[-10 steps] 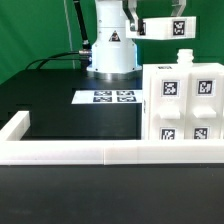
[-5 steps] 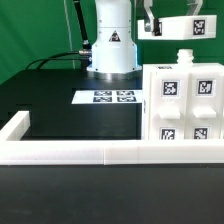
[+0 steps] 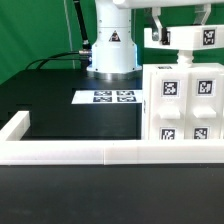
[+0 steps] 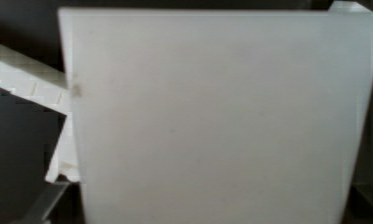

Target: Assemble cabinet

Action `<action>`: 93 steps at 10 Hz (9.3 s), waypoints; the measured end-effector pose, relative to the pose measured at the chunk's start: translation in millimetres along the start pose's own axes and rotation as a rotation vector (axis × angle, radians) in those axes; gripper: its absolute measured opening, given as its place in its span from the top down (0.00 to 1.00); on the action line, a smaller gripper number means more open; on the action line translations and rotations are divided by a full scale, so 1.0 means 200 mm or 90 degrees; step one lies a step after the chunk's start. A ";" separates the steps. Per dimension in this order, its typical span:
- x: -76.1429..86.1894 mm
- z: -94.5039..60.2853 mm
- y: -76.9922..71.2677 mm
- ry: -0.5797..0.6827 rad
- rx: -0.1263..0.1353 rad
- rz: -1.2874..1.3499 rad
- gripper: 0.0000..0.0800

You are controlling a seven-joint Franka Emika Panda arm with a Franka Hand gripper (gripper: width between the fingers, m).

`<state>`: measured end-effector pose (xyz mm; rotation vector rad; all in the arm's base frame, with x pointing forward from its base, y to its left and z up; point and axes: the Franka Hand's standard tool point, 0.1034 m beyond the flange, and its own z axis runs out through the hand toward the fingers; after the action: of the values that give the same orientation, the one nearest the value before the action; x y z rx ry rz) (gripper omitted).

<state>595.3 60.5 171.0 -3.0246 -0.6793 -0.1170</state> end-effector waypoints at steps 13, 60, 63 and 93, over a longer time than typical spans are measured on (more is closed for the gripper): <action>0.05 0.07 -0.03 0.002 0.002 -0.009 0.30; 0.14 -0.06 -0.16 -0.032 0.167 1.421 0.00; 0.15 -0.06 -0.17 -0.033 0.171 1.398 0.00; 0.12 -0.01 -0.08 0.063 0.014 -0.377 0.00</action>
Offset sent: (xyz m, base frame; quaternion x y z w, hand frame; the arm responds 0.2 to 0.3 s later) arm 0.0136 0.0073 -0.0032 -0.0007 0.0004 -0.0068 1.0000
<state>609.6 85.7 175.3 -2.6694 -1.5204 -0.2671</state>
